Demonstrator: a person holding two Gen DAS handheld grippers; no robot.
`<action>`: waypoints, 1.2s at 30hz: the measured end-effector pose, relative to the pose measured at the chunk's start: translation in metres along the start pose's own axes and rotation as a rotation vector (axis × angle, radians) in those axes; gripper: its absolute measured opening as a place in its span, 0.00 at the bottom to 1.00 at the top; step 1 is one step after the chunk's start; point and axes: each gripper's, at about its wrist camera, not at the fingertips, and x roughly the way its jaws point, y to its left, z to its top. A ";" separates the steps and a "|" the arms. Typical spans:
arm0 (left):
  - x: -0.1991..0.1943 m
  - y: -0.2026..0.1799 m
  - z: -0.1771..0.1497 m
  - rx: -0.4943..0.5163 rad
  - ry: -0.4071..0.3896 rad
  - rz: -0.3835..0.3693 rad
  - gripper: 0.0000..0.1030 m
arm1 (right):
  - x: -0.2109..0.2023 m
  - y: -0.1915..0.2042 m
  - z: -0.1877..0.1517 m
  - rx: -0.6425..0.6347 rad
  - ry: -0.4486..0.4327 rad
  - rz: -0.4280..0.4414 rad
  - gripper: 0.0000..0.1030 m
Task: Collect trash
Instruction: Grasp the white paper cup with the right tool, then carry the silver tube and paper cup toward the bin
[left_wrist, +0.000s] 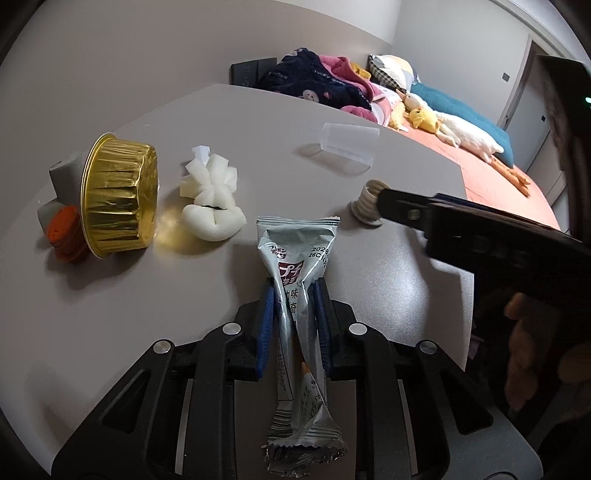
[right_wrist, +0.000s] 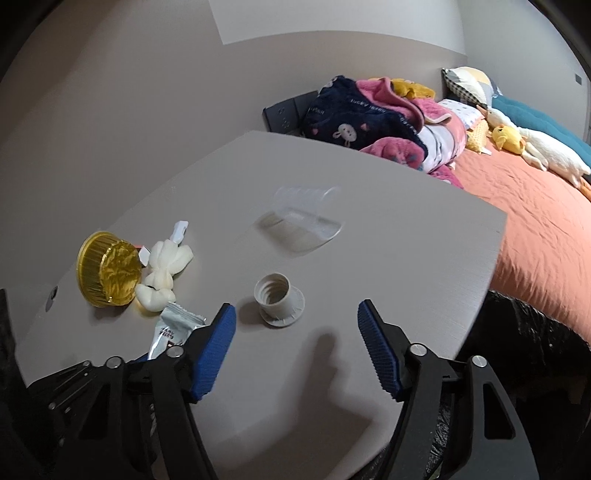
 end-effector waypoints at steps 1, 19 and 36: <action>-0.001 0.001 0.000 -0.005 -0.003 0.000 0.20 | 0.004 0.001 0.001 -0.001 0.006 -0.003 0.65; -0.007 0.016 0.003 -0.060 -0.018 -0.009 0.20 | 0.012 0.002 0.003 0.022 0.014 0.043 0.30; -0.032 -0.005 0.003 -0.046 -0.041 -0.047 0.20 | -0.043 -0.008 -0.012 0.042 -0.031 0.040 0.30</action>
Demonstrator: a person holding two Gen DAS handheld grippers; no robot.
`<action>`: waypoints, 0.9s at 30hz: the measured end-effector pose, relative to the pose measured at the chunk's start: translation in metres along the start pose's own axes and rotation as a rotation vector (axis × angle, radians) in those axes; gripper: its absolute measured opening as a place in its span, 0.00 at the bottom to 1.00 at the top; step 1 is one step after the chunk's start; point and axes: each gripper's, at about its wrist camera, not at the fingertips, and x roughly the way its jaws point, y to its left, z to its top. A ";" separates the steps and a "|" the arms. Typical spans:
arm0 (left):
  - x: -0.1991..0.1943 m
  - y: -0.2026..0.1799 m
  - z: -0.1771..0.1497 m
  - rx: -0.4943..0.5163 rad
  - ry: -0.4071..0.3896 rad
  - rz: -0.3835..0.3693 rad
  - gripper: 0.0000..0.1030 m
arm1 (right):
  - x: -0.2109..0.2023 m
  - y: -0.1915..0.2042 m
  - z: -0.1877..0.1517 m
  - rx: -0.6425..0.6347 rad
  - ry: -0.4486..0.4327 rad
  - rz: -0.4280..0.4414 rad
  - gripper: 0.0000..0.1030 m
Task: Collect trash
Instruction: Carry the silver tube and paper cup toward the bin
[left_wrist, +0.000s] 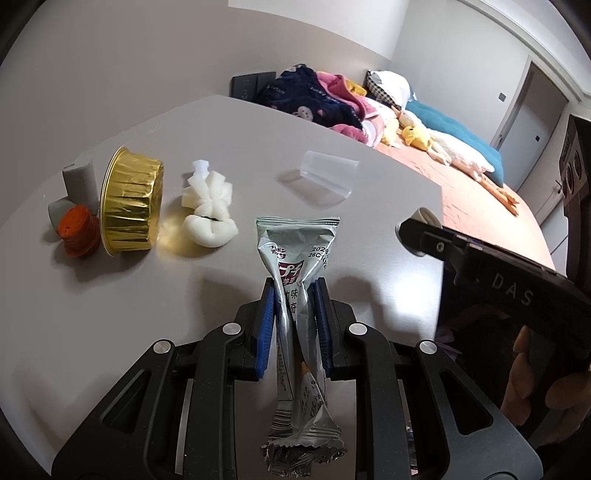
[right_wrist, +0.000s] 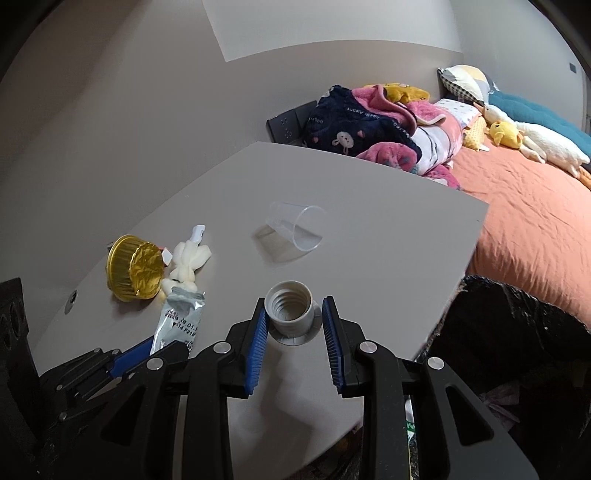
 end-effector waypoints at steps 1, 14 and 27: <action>-0.002 -0.003 0.000 0.003 -0.001 -0.002 0.20 | -0.004 -0.001 -0.003 0.005 0.000 0.000 0.30; -0.021 -0.033 -0.003 0.045 -0.020 -0.027 0.20 | -0.056 -0.013 -0.020 0.025 -0.052 -0.019 0.30; -0.034 -0.067 -0.007 0.089 -0.034 -0.076 0.20 | -0.096 -0.031 -0.035 0.056 -0.098 -0.047 0.30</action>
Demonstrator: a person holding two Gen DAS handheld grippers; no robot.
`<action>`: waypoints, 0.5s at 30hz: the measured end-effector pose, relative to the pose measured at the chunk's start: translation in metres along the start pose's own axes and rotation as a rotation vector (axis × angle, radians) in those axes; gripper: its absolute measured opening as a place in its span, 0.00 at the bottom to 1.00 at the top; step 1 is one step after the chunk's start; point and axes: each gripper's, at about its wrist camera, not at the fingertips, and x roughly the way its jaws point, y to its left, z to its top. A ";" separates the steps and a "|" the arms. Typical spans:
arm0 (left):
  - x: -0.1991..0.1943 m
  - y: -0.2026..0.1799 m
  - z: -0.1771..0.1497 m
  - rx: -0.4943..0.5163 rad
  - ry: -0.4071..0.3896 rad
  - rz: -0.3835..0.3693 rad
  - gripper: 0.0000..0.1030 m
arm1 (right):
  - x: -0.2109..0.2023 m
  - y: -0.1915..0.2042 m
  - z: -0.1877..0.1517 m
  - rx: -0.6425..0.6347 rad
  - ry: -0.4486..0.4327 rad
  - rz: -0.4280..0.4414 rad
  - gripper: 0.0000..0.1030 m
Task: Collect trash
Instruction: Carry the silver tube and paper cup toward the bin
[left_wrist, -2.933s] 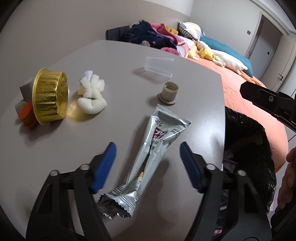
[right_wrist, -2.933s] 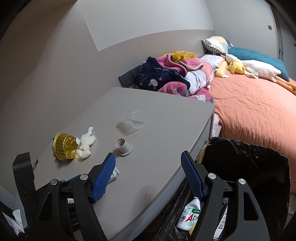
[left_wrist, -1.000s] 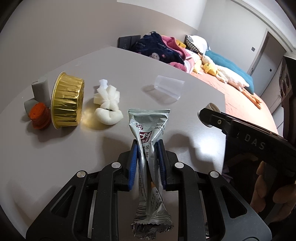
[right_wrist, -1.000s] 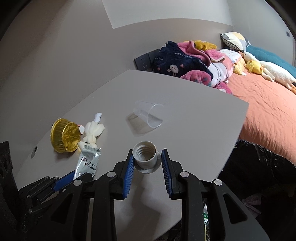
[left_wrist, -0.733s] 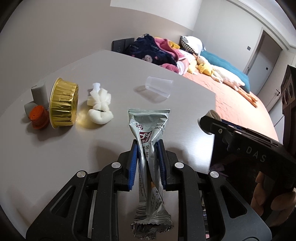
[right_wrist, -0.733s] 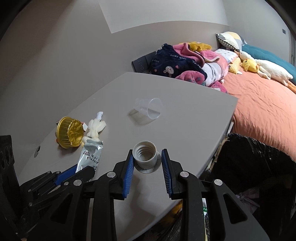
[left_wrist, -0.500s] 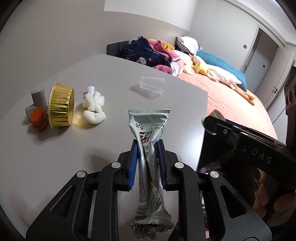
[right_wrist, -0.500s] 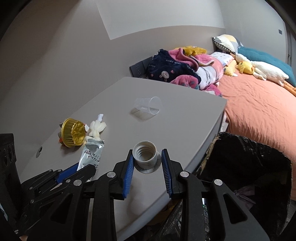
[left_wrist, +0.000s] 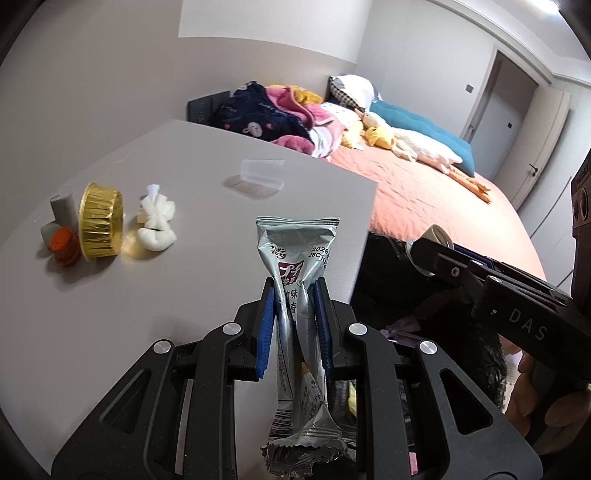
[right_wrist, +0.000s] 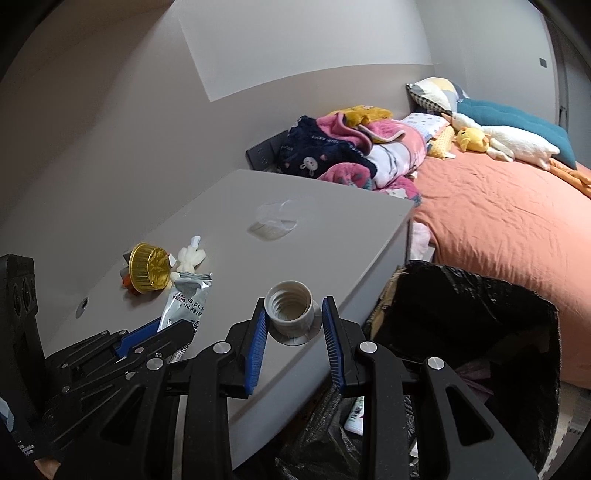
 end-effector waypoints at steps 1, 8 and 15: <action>-0.001 -0.003 -0.001 0.005 -0.001 -0.003 0.20 | -0.003 -0.003 -0.001 0.003 -0.003 -0.004 0.30; -0.002 -0.025 0.000 0.032 0.000 -0.028 0.20 | -0.021 -0.020 -0.005 0.025 -0.024 -0.025 0.30; 0.000 -0.048 0.004 0.071 -0.003 -0.057 0.20 | -0.040 -0.040 -0.007 0.054 -0.054 -0.055 0.30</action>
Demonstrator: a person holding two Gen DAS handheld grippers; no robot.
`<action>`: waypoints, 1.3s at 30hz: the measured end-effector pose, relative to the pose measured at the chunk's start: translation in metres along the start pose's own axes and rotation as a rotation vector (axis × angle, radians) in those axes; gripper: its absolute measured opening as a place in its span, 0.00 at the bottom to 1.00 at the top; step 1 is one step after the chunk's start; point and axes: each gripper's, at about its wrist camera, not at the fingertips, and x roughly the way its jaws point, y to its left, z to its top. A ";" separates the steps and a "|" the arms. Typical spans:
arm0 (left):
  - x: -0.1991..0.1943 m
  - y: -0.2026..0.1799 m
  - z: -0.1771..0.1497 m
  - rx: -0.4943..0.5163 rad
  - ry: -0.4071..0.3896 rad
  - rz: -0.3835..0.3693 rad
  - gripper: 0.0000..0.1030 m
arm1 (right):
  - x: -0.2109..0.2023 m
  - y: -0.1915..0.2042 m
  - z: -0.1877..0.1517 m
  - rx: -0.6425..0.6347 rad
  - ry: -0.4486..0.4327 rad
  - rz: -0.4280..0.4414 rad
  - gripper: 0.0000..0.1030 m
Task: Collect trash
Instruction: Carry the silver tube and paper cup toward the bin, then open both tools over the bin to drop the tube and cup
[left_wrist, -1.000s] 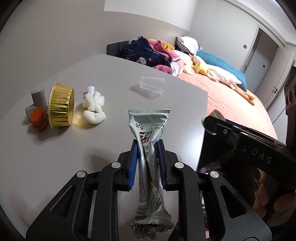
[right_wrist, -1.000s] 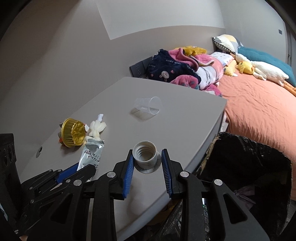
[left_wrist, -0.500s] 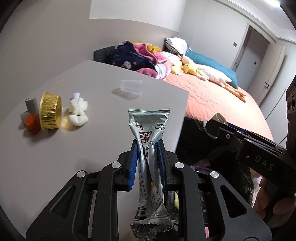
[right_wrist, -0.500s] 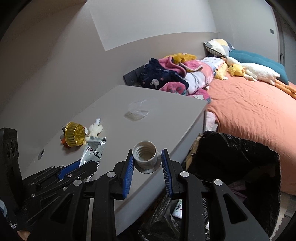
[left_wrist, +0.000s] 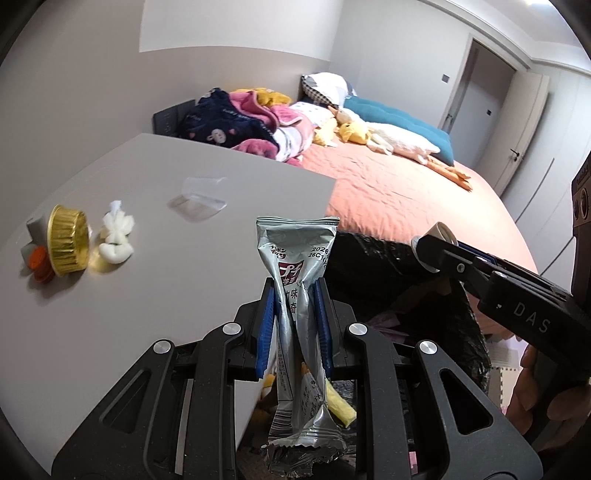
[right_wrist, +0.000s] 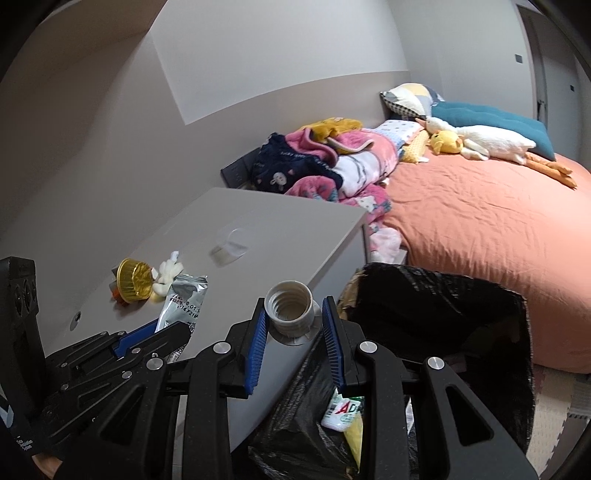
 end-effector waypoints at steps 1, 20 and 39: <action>0.001 -0.004 0.001 0.004 0.001 -0.008 0.20 | -0.002 -0.003 0.000 0.004 -0.004 -0.004 0.30; 0.026 -0.062 0.012 0.101 0.035 -0.121 0.20 | -0.035 -0.073 -0.008 0.119 -0.043 -0.120 0.30; 0.054 -0.080 0.010 0.151 0.098 -0.136 0.94 | -0.057 -0.111 -0.001 0.205 -0.118 -0.227 0.74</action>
